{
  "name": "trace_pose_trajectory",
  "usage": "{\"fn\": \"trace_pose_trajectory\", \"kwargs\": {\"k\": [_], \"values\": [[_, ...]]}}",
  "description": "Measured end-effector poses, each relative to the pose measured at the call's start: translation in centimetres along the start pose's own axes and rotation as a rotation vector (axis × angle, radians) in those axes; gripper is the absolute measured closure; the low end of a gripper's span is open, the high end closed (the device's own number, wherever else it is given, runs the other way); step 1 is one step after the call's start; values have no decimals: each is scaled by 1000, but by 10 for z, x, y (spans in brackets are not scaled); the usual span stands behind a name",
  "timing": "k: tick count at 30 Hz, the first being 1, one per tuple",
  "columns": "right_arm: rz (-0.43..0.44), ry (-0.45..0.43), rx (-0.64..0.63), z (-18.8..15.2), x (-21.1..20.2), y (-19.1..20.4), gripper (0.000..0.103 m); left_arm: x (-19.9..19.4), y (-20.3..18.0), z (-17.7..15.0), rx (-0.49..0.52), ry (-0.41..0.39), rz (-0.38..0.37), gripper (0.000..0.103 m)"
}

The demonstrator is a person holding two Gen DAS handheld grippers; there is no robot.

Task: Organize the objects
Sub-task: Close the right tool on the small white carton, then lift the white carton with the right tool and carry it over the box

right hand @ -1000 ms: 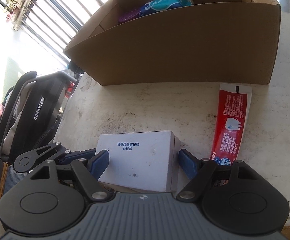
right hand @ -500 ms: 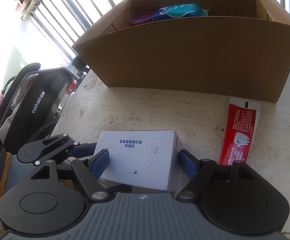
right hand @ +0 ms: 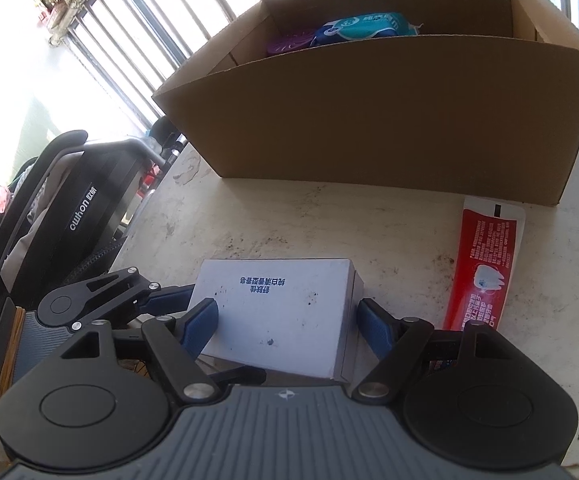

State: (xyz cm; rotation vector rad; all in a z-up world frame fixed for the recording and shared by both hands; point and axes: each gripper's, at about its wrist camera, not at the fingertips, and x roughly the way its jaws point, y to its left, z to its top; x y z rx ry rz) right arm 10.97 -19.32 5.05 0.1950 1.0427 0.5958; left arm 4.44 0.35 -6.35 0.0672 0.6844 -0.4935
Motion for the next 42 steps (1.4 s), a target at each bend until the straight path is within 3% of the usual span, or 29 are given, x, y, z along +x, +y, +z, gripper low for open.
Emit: {"fn": "trace_pose_trajectory", "kwargs": {"k": [25, 34, 42], "values": [[37, -126, -19, 4, -44, 17, 23, -37, -19, 40, 107, -77, 44, 37], [79, -236, 1, 11, -80, 14, 23, -48, -34, 74, 157, -144, 65, 37], [58, -308, -22, 30, -111, 16, 23, -56, -44, 103, 199, -194, 74, 37]]}}
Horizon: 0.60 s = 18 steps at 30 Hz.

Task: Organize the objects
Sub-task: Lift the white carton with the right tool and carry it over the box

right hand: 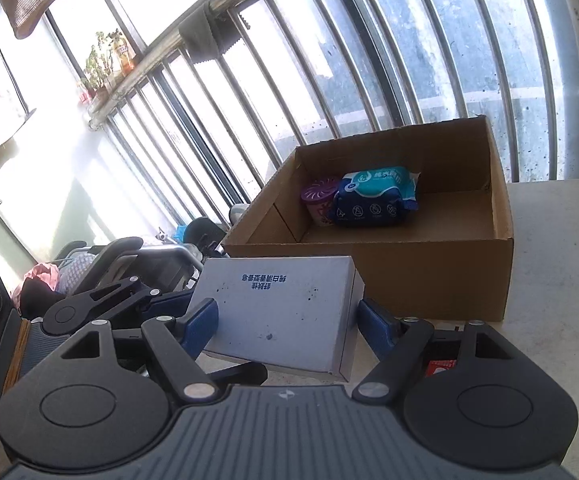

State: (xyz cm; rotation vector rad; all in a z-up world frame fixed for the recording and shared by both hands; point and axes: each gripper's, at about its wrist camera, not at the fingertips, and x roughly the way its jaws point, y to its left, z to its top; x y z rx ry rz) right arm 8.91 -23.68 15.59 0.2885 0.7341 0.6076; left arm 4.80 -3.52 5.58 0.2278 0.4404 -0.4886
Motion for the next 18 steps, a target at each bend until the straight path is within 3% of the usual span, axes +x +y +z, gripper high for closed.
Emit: {"fn": "trace_pose_trajectory", "kwargs": {"k": [9, 18], "values": [[-28, -11, -8, 47, 6, -4, 23, 27, 19, 35, -6, 3, 17, 37], [-128, 58, -11, 98, 56, -28, 23, 101, 61, 65, -66, 151, -41, 37]]}}
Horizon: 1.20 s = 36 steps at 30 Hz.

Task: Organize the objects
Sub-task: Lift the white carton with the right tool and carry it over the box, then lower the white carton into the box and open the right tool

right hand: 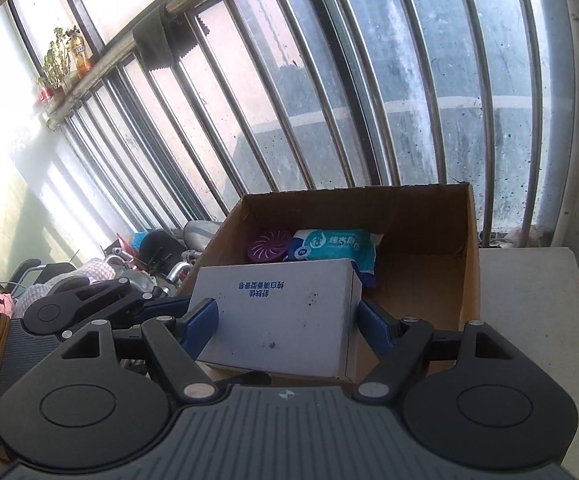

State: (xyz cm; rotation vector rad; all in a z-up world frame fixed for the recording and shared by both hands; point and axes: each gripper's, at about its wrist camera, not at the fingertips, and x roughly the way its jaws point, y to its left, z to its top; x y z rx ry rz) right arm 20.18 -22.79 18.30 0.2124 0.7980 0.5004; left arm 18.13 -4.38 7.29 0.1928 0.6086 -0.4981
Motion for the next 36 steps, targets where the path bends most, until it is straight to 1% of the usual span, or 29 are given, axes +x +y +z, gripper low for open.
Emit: {"fn": "trace_pose_trajectory", "kwargs": {"k": [2, 3, 5, 7, 8, 9, 12, 14, 15, 17, 19, 21, 26, 32, 36], "values": [[-14, 32, 16, 11, 16, -9, 23, 20, 10, 6, -8, 47, -12, 37], [-19, 52, 32, 16, 25, -14, 23, 30, 15, 8, -28, 74, -21, 37], [-31, 98, 64, 24, 46, -25, 23, 53, 27, 12, -50, 177, -54, 37], [-48, 165, 98, 29, 70, -35, 23, 74, 38, 13, -84, 251, -80, 37], [-56, 180, 104, 31, 78, -38, 23, 82, 42, 14, -94, 280, -88, 37], [-69, 215, 113, 34, 89, -43, 23, 90, 46, 15, -107, 305, -95, 37], [-94, 265, 147, 37, 110, -55, 23, 117, 58, 18, -139, 402, -120, 37], [-127, 299, 115, 37, 121, -52, 23, 134, 59, 19, -116, 511, -144, 37], [-150, 345, 91, 38, 129, -49, 23, 139, 59, 17, -113, 541, -147, 37], [-178, 401, 96, 34, 141, -47, 24, 149, 55, 11, -87, 608, -162, 37], [-192, 451, 102, 30, 149, -47, 25, 155, 54, 3, -79, 650, -181, 37], [-219, 479, 105, 27, 157, -47, 28, 160, 55, -2, -87, 665, -187, 38], [-243, 492, 124, 23, 168, -53, 27, 167, 60, -4, -90, 666, -189, 38], [-254, 522, 149, 28, 172, -56, 26, 159, 59, -8, -60, 647, -197, 38], [-251, 518, 150, 32, 167, -52, 26, 148, 67, -15, -93, 631, -212, 38]]}}
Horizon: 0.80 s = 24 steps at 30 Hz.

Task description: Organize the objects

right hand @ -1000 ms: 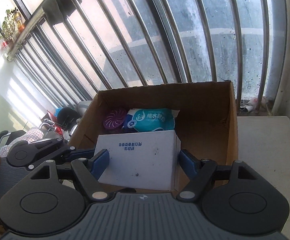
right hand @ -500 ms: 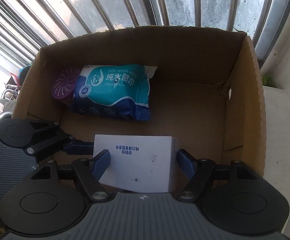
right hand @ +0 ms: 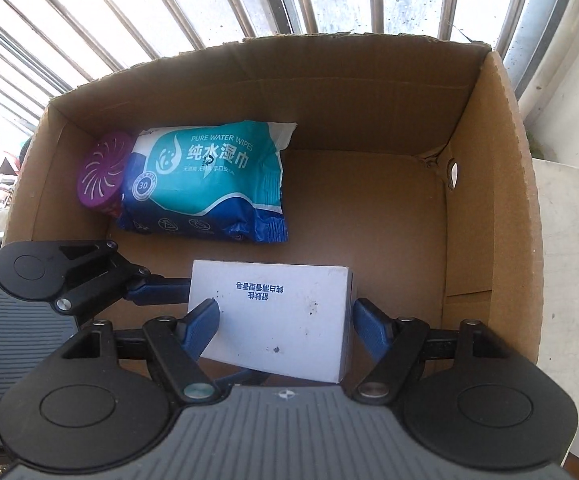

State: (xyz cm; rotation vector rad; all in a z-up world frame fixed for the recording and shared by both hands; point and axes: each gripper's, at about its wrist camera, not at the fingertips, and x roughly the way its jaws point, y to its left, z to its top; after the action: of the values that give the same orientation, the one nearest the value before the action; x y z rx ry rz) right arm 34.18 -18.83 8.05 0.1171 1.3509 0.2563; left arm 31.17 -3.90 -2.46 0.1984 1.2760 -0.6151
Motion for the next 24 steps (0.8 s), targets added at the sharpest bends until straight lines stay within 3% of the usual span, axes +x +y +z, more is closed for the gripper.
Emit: {"fn": "trace_pose_trajectory", "kwargs": {"k": [4, 8, 10, 14, 16, 24], "values": [[6, -32, -17, -2, -16, 4, 19, -8, 4, -17, -24, -13, -6, 37], [-38, -82, -70, -7, -36, 10, 20, -16, 1, -14, 6, -23, -1, 52], [-29, -80, -81, -10, -41, 7, 38, -19, 5, -6, -5, -34, 6, 52], [-62, -78, -77, -14, -38, 1, 47, -16, 3, 5, -4, -50, 1, 55], [-88, -103, -80, -14, -36, -3, 60, -16, 2, 10, -5, -59, -11, 55], [-53, -130, 6, -12, -28, -17, 71, -14, -5, 23, 61, -72, -36, 55]]}}
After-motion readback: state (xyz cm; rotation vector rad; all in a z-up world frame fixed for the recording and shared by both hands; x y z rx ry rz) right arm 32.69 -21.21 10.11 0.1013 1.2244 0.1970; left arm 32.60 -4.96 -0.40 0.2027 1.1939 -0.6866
